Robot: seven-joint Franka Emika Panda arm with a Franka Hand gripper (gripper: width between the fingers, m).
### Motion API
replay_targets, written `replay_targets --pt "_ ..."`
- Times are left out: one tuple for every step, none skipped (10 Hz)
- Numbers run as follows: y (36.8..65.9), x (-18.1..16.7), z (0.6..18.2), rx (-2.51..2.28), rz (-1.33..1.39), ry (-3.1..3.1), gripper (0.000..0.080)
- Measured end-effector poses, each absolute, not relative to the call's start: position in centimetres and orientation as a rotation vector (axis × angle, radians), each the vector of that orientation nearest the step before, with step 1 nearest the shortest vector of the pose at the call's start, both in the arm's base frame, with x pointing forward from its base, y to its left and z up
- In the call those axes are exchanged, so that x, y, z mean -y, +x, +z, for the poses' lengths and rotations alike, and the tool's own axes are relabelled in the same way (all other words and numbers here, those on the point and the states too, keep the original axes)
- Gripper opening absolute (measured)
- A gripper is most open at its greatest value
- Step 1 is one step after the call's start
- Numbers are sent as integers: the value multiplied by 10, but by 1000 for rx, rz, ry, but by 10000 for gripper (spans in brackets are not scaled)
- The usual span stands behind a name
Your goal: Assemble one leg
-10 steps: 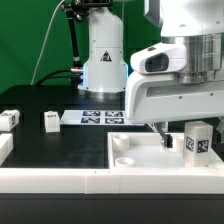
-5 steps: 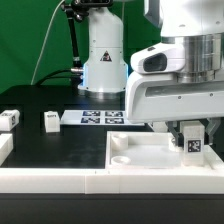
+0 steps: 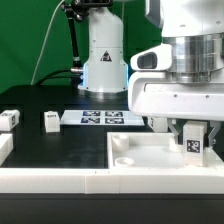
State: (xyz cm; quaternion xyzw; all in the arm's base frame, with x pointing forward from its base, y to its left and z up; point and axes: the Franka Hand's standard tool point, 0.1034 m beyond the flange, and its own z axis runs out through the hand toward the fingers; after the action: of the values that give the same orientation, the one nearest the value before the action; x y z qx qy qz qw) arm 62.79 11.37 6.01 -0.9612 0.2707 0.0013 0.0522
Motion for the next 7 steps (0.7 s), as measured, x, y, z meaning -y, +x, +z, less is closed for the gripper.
replay_targets --pt "628 -113 60 -997 11 -2870 287" --pt "627 -113 60 -1177 14 -2788 287" --pt "627 -114 59 -1307 20 -2723 287" --pt "627 -115 59 -1551 42 -2580 287" --pt "627 -115 59 -1657 53 -2511 287" --pt "626 -115 59 -1681 58 -2494 287" --pt "626 -115 59 -1673 57 -2499 287"
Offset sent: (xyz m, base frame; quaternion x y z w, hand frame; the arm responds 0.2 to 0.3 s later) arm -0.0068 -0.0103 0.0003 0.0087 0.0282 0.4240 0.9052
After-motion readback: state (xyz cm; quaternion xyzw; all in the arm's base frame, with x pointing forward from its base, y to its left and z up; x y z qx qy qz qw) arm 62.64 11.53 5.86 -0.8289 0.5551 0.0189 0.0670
